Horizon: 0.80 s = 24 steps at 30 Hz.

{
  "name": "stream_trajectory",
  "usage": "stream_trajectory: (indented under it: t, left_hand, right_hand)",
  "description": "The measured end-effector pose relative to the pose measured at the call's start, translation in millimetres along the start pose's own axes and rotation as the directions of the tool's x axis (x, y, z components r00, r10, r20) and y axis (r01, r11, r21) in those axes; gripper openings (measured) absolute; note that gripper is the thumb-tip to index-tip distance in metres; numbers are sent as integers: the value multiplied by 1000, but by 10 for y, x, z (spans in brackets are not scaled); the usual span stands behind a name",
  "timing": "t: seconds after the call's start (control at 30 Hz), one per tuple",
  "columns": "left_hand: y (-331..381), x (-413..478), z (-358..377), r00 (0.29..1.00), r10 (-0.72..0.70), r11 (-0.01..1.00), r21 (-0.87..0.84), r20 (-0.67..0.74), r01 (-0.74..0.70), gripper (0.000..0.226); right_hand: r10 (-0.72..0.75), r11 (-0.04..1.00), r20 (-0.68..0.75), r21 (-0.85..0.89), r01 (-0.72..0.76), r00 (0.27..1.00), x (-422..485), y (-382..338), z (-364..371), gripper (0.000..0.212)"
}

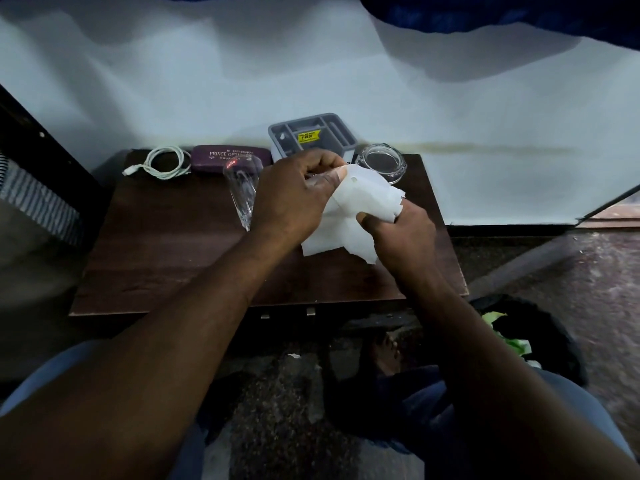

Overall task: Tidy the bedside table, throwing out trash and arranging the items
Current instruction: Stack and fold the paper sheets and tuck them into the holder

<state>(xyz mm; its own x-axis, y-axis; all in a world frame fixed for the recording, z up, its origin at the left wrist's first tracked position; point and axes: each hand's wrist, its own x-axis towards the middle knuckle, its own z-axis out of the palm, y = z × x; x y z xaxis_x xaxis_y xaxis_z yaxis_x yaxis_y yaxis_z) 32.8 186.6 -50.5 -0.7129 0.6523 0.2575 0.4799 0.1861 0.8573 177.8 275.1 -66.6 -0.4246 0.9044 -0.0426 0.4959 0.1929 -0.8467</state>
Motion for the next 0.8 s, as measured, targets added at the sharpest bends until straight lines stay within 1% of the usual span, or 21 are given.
stream_trajectory:
  t: [0.1, 0.2, 0.4, 0.47, 0.53, 0.6, 0.7, 0.77, 0.8]
  left_hand:
    - [-7, 8, -21, 1000, 15, 999, 45, 22, -16, 8]
    - [-16, -2, -23, 998, 28, 993, 116, 52, -34, 15]
    - [13, 5, -17, 998, -15, 992, 123, 57, 7, 26]
    - [35, 7, -28, 998, -8, 990, 143, 62, -1, 28]
    - [67, 13, -52, 997, 1, 986, 164, 71, -13, 30]
    - [95, 25, -92, 995, 6, 983, 180, 102, -25, 33]
    - [95, 40, -144, 980, 14, 967, 248, 201, -65, 35]
    - [79, 52, -154, 976, 13, 949, 305, 219, -81, 33]
    - [75, 61, -155, 977, -5, 949, 308, 213, -62, 34]
  right_hand:
    - [-7, 1000, 4, 8, 7, 1000, 17, 13, -14, 42]
    - [-17, 1000, 17, 7, 17, 1000, 33, 39, -29, 41]
    - [-19, 1000, 50, -9, 19, 999, 61, 68, -39, 33]
    - [-30, 999, 49, -14, 31, 998, 65, 73, -48, 28]
    - [-39, 999, 48, 4, 39, 998, 67, 64, -63, 30]
    - [-46, 999, 59, 29, 44, 997, 73, 57, -83, 34]
    - [-64, 997, 106, 53, 59, 992, 92, 54, -127, 36]
    - [-89, 995, 143, 46, 83, 986, 114, 48, -157, 35]
    - [-98, 995, 159, 45, 92, 982, 127, 42, -171, 35]
